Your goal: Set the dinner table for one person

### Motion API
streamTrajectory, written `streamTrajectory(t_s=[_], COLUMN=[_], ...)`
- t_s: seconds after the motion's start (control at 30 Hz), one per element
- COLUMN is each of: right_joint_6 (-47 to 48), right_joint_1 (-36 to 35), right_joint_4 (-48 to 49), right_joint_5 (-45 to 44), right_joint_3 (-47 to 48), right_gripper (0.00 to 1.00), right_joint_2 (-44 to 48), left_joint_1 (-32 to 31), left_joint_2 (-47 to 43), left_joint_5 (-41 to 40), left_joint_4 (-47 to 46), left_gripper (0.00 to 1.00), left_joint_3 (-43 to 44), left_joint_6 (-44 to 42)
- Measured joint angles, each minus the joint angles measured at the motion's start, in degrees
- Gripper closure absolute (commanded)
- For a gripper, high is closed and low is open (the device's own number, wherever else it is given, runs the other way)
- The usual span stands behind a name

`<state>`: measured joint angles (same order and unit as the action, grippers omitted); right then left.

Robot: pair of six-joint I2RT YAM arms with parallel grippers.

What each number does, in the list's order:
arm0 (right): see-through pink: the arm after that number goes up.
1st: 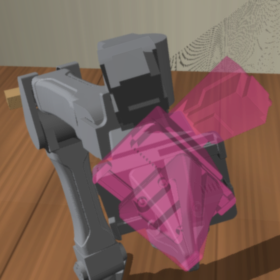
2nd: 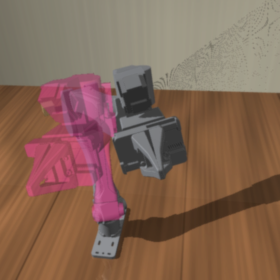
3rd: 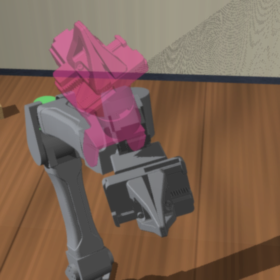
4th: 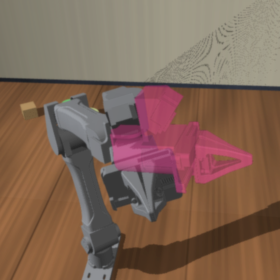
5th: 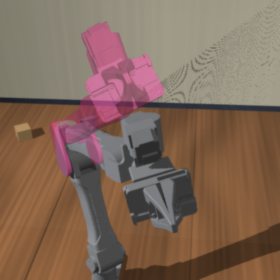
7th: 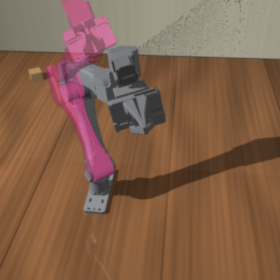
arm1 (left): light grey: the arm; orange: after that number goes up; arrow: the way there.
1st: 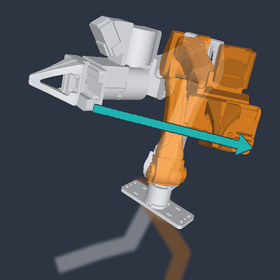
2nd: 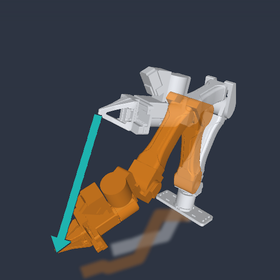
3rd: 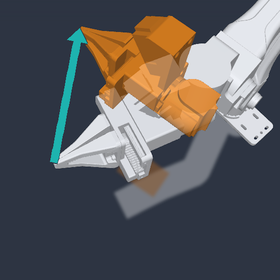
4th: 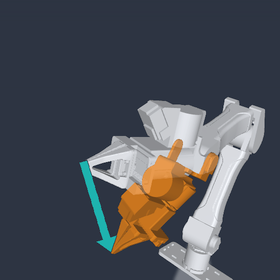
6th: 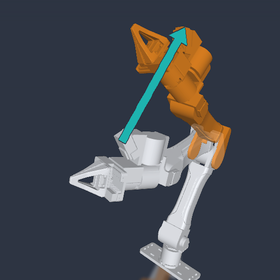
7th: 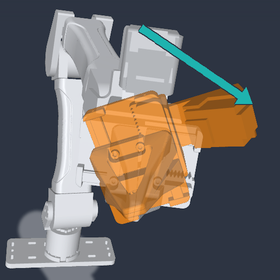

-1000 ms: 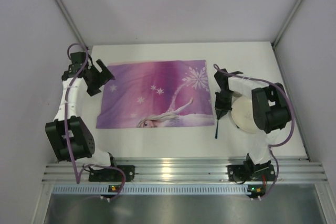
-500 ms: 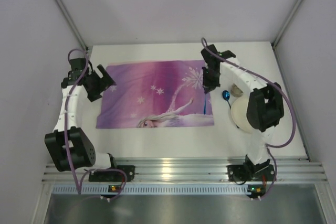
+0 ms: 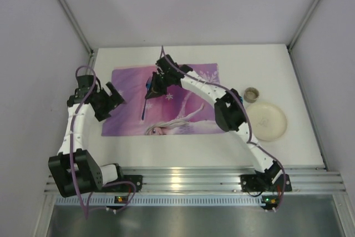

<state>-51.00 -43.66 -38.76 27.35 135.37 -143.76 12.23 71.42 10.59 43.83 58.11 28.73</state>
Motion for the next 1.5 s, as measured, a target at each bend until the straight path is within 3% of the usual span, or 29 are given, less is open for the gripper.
streamTrajectory(t_s=[0.17, 0.43, 0.57, 0.73, 0.77, 0.8, 1.0, 1.13, 1.33, 1.5], right_joint_6=[-7.61, -15.21, -16.83, -16.94, -16.48, -16.26, -11.82, -8.33, 2.23, 14.29], right_joint_1=[-2.01, -2.56, -2.89, -3.34, -3.41, -3.43, -3.41, -1.95, 7.69, 26.73], right_joint_4=[7.69, 22.40, 26.86, 27.58, 27.56, 27.52, 26.73, 25.97, 18.93, 10.21], right_joint_5=[3.19, 5.35, 6.40, 7.39, 7.63, 7.89, 8.81, 8.66, 4.31, -8.76], right_joint_3=[0.50, 5.64, 6.95, 6.97, 6.95, 6.95, 6.67, 0.94, -17.33, -30.53], right_gripper=[1.00, 1.00, 0.92, 0.45, 0.27, 0.01, 0.00, 0.00, 0.00, 0.00], right_joint_2=[-7.37, -11.39, -12.85, -15.23, -15.69, -16.06, -16.22, -10.62, 13.75, 38.95], left_joint_1=[-0.13, -0.42, -0.55, -0.61, -0.63, -0.63, -0.70, -0.70, -2.23, -8.61], left_joint_2=[-0.94, -0.98, 0.09, 3.43, 4.17, 4.70, 7.30, 8.70, 10.45, 14.45], left_joint_5=[-0.11, -0.17, -0.20, -0.20, -0.17, -0.17, -0.09, -0.09, -0.15, -1.40], left_joint_4=[0.44, 1.55, 1.99, 3.08, 3.06, 3.02, 2.91, 2.64, -1.11, -4.83], left_gripper=[0.02, 0.02, 0.02, 0.02, 0.02, 0.02, 0.02, 0.02, 0.02, 0.02], left_joint_3=[-0.42, -1.66, -1.55, 0.59, 1.22, 1.70, 4.20, 5.51, 5.99, 6.97], left_joint_6=[-0.28, -0.66, -0.94, -1.07, -1.03, -1.03, -0.55, -0.15, 0.37, 0.44])
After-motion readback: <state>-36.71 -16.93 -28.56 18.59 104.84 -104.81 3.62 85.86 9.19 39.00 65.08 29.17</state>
